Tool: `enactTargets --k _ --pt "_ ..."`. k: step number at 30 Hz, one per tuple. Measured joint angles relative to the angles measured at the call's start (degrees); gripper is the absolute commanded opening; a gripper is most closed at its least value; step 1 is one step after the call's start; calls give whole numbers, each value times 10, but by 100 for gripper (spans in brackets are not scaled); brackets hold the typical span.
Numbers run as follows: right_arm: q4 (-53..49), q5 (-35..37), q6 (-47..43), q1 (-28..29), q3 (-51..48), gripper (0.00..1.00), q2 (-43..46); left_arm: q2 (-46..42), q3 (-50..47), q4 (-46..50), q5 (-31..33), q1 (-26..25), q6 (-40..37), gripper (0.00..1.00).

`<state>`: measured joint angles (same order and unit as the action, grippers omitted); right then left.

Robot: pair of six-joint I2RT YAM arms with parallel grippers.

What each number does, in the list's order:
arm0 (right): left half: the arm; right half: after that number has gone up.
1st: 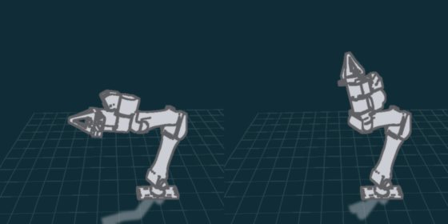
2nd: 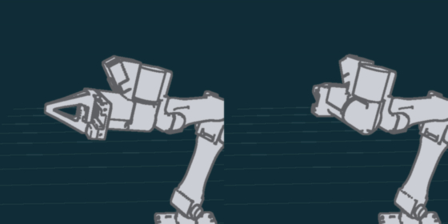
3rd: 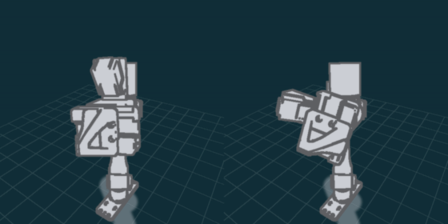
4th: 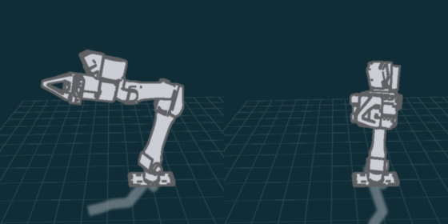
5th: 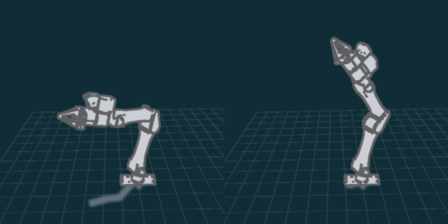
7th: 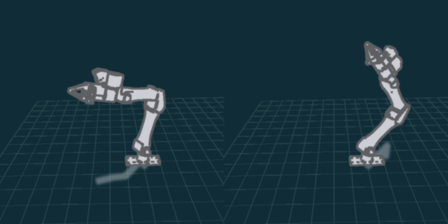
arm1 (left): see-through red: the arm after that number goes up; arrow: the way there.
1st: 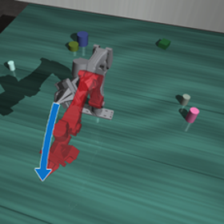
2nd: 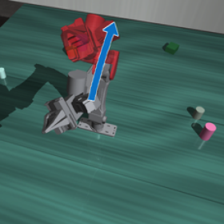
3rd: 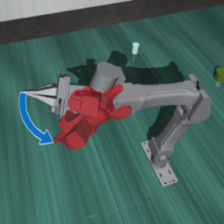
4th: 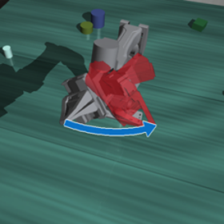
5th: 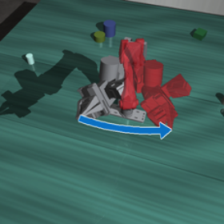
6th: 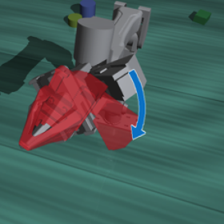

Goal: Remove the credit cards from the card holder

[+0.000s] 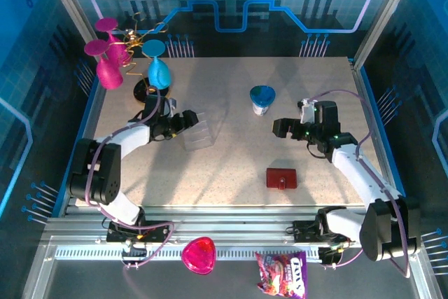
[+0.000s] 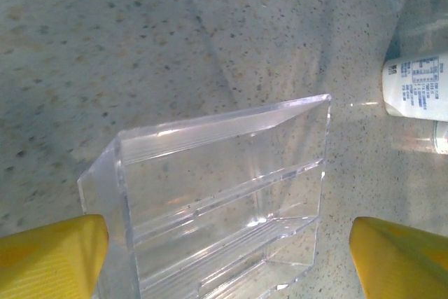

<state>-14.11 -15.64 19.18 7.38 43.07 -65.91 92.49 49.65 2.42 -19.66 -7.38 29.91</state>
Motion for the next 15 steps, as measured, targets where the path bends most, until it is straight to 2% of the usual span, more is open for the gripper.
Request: enactTargets --k 15 --pt "10 -29 21 -4 -14 100 10 68 81 -15 -13 -80 -16 89"
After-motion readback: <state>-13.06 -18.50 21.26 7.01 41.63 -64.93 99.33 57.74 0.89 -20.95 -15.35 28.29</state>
